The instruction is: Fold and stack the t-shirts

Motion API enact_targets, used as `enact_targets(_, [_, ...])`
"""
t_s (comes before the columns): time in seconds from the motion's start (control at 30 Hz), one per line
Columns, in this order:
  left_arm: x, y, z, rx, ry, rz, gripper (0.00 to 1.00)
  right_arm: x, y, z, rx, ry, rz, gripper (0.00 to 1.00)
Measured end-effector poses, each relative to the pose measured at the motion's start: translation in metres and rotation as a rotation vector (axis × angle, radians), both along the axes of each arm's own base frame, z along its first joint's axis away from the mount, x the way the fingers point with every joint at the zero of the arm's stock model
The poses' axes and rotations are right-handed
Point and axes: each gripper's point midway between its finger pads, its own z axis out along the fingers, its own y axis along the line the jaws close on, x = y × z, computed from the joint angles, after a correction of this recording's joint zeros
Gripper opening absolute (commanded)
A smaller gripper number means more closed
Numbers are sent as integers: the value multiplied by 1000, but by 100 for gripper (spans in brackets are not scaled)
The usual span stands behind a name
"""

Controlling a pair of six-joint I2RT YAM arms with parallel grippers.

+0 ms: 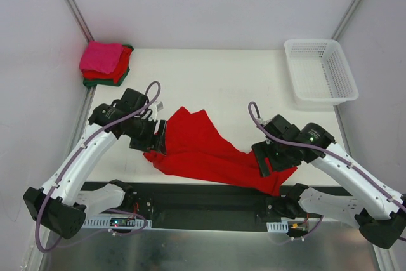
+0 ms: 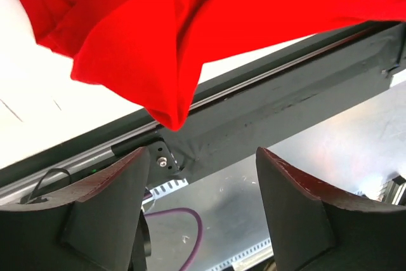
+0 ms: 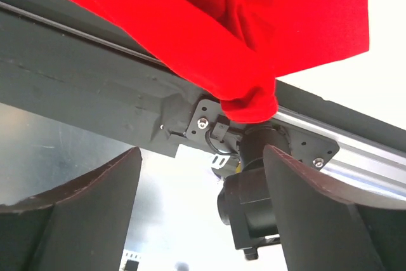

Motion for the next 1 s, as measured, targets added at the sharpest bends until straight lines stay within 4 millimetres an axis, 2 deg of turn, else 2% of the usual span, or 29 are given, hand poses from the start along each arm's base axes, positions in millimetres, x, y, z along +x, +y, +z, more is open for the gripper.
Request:
enact_targets(0.23, [21,-2,43,-28,-156,17,69,12,-9,2,-43,-69,-49,84])
enact_targets(0.37, [37,-5,51,-41,-237,34,68,23,-6,1,-21,-130,-100,85])
enact_targets(0.53, [57,-12,40,-55,-279,54,68,32,-3,-25,-16,-158,-166,87])
enact_targets(0.73, [69,-18,22,-63,-276,62,68,40,2,-65,-22,-148,-233,88])
enact_targets(0.87, [74,-21,20,-75,-293,69,68,51,2,-82,-14,-142,-295,88])
enact_targets(1.0, [74,-21,13,-76,-288,74,68,66,-2,-88,8,-146,-364,89])
